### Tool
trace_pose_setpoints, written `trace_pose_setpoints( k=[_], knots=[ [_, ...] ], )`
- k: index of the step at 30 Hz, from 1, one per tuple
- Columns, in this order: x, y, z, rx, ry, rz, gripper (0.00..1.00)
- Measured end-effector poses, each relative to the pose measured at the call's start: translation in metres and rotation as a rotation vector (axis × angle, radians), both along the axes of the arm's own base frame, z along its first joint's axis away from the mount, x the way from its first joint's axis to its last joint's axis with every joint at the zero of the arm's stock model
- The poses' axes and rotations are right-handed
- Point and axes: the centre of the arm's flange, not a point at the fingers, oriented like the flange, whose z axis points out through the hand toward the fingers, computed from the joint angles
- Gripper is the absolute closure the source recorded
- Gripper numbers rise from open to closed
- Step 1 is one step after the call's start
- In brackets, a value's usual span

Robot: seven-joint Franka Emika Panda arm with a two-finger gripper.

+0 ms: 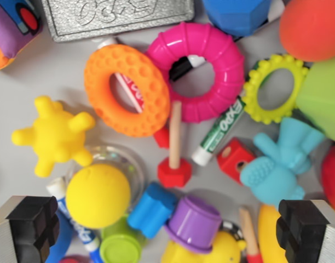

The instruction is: Pick an object from the bin

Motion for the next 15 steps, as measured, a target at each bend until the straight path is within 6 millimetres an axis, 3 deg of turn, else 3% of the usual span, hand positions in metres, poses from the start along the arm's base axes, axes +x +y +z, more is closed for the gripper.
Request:
trace_pose_setpoints(
  k=[15],
  knots=[
    [0.004, 0.009, -0.06, 0.016, -0.009, 0.082, 0.0]
  ],
)
